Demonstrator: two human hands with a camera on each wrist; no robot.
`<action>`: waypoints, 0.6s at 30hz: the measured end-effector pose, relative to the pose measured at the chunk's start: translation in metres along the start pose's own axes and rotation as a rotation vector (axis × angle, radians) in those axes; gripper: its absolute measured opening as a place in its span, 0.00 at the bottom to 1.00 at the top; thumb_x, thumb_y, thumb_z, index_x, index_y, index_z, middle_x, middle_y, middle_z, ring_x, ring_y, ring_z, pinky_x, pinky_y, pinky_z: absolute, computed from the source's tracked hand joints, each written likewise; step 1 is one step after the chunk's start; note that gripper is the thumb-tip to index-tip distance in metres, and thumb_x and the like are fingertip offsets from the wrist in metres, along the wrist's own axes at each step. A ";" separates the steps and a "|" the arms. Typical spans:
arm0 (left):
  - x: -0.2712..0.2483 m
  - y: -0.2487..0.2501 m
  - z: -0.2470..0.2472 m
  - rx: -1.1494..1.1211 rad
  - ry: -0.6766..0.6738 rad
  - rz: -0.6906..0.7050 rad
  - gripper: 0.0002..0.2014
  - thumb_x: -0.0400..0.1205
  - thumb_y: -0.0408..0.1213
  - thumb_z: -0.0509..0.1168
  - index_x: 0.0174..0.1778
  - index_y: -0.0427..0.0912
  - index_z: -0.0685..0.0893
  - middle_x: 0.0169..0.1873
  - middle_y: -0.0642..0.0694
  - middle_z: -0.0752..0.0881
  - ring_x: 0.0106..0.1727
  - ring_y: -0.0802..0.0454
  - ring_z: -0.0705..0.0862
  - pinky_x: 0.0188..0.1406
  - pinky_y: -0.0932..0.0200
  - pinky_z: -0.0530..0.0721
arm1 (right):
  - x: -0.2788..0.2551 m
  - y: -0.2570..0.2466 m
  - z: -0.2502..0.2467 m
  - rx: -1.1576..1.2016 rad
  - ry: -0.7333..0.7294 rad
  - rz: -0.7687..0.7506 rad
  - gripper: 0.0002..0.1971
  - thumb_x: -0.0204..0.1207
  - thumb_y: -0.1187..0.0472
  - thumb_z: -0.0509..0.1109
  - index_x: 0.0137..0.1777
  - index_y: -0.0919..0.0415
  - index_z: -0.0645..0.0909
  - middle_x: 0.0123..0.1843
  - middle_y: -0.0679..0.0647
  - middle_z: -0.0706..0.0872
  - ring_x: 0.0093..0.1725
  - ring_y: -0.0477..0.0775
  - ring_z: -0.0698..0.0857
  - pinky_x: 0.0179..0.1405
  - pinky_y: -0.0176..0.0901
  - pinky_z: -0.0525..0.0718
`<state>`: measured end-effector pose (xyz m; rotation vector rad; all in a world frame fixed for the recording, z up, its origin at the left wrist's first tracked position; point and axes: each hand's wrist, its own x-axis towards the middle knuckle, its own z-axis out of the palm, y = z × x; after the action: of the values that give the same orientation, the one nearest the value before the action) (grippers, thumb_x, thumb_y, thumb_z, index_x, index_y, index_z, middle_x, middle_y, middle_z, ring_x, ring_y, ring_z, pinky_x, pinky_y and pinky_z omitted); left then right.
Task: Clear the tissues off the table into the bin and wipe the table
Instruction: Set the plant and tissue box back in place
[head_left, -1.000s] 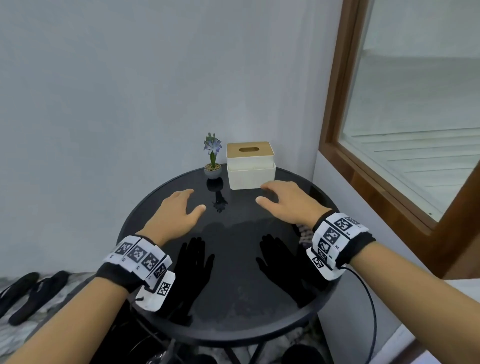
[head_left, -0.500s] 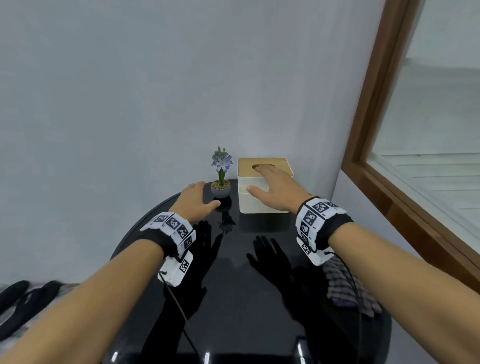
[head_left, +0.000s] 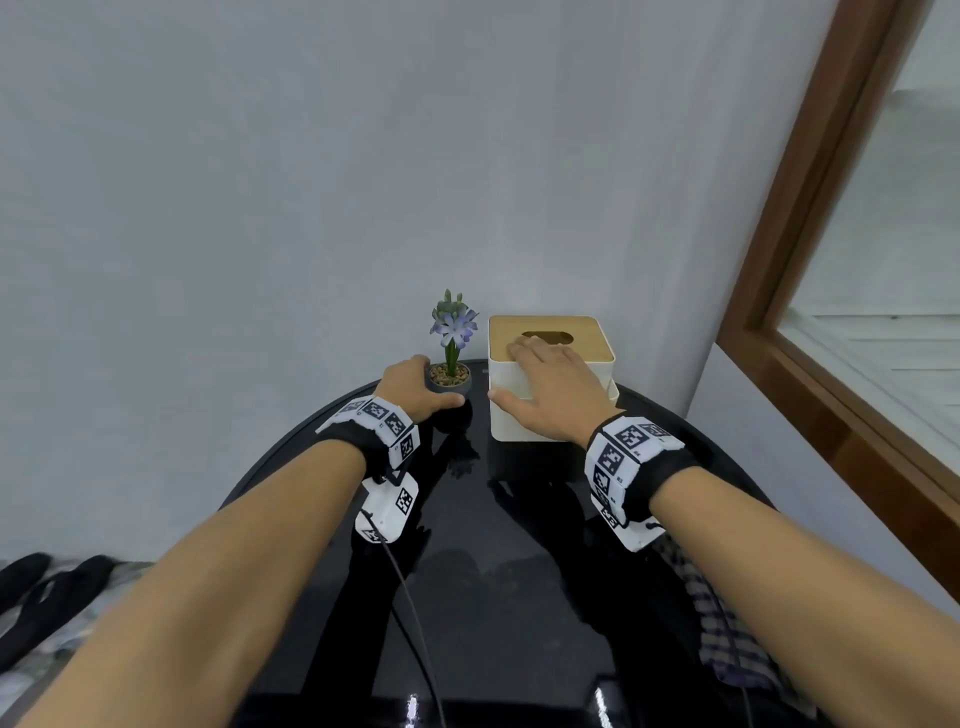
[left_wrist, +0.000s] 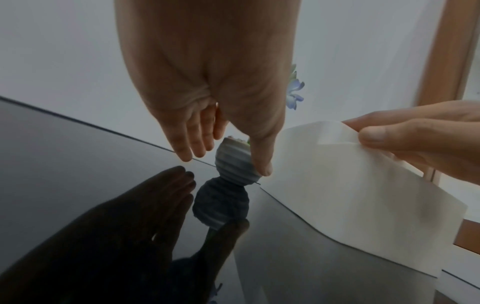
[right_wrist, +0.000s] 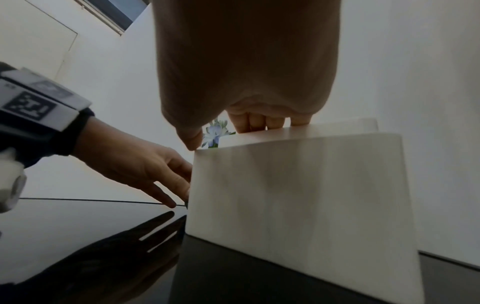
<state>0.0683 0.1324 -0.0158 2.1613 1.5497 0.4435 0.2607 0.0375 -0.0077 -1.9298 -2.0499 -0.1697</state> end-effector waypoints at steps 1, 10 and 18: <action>0.003 -0.001 0.001 -0.005 -0.006 -0.004 0.38 0.72 0.55 0.76 0.72 0.35 0.74 0.66 0.38 0.83 0.66 0.40 0.81 0.59 0.54 0.76 | 0.000 0.001 0.002 -0.005 0.007 -0.002 0.36 0.78 0.35 0.57 0.81 0.58 0.64 0.84 0.55 0.65 0.84 0.54 0.60 0.83 0.54 0.56; 0.010 0.001 0.008 -0.036 0.006 -0.001 0.35 0.70 0.55 0.78 0.69 0.41 0.79 0.60 0.42 0.87 0.62 0.43 0.84 0.54 0.59 0.77 | 0.000 0.002 0.006 0.009 0.035 -0.002 0.36 0.78 0.37 0.58 0.81 0.58 0.63 0.85 0.55 0.64 0.85 0.54 0.59 0.83 0.53 0.53; -0.006 -0.005 0.005 -0.074 -0.019 -0.014 0.37 0.66 0.55 0.80 0.69 0.44 0.80 0.60 0.46 0.86 0.55 0.51 0.81 0.52 0.62 0.74 | -0.003 0.001 0.004 0.021 0.033 0.007 0.36 0.79 0.37 0.59 0.81 0.57 0.64 0.85 0.54 0.64 0.85 0.53 0.58 0.83 0.51 0.52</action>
<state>0.0649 0.1271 -0.0221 2.0916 1.5131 0.4673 0.2608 0.0365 -0.0127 -1.9085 -2.0162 -0.1759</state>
